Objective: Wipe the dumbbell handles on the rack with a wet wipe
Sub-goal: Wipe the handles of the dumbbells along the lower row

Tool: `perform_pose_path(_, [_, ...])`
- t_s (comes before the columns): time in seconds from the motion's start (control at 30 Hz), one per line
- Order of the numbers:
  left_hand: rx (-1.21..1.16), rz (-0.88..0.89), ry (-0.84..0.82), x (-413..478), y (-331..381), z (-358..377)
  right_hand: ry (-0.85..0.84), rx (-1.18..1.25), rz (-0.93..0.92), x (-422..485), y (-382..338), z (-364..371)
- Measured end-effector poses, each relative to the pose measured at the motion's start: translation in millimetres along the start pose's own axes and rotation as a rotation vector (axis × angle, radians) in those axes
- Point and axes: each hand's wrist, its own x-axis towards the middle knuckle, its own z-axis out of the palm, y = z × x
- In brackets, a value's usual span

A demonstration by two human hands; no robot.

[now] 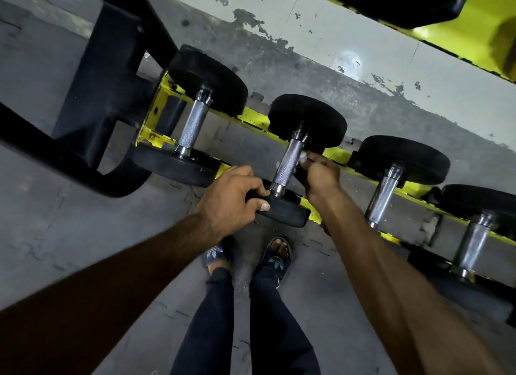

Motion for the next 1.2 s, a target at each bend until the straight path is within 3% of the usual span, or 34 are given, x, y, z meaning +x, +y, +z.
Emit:
perform_pose_path(0.13, [-0.009,-0.011,0.018,-1.2,2.2,1.6,-0.079,0.076,0.101,13.5,-1.2,2.1])
perform_pose_path(0.27, [-0.015,-0.021,0.039,-3.0,3.9,4.7,-0.271,-0.177,0.167,-8.9,4.1,-20.6])
perform_pose_path(0.37, [-0.013,-0.017,0.066,-3.3,3.5,7.1,-0.205,-0.344,0.112,-20.8,7.9,-25.1])
perform_pose_path(0.43, [-0.013,-0.013,0.078,-3.5,3.2,8.6,-0.128,-0.365,-0.022,-24.7,8.0,-23.3])
perform_pose_path(0.5, [-0.009,-0.009,0.078,-4.4,1.8,9.8,-0.123,-0.454,-0.306,-26.5,9.2,-20.3])
perform_pose_path(0.6, [-0.002,0.004,0.065,-5.1,-1.8,9.9,-0.246,-0.978,-0.993,-27.1,4.6,-12.3])
perform_pose_path(0.67, [-0.007,0.016,0.062,-5.3,-4.0,10.4,-0.201,-1.450,-1.246,-26.6,-9.5,-1.3])
perform_pose_path(0.77, [-0.003,0.022,0.075,-8.3,-3.6,10.8,0.014,-1.894,-1.208,-30.4,-30.1,20.5])
perform_pose_path(0.87, [0.015,0.028,0.084,-7.5,-3.8,13.4,-0.063,-2.043,-1.122,-32.8,-37.3,31.5])
perform_pose_path(0.97, [0.013,0.024,0.082,-9.6,-3.9,12.8,-0.483,-2.014,-1.005,-35.6,-36.7,24.3])
perform_pose_path(1.03, [0.018,0.013,0.074,-11.6,-0.5,11.3,-0.621,-1.891,-0.901,-36.6,-37.5,15.7])
perform_pose_path(1.1, [0.011,-0.003,0.067,-13.0,2.6,9.8,-0.590,-1.794,-0.909,-39.8,-35.6,5.4])
perform_pose_path(1.2, [0.002,-0.063,0.045,-12.4,8.8,6.9,-0.416,-1.387,-0.909,-45.4,-20.6,-19.6])
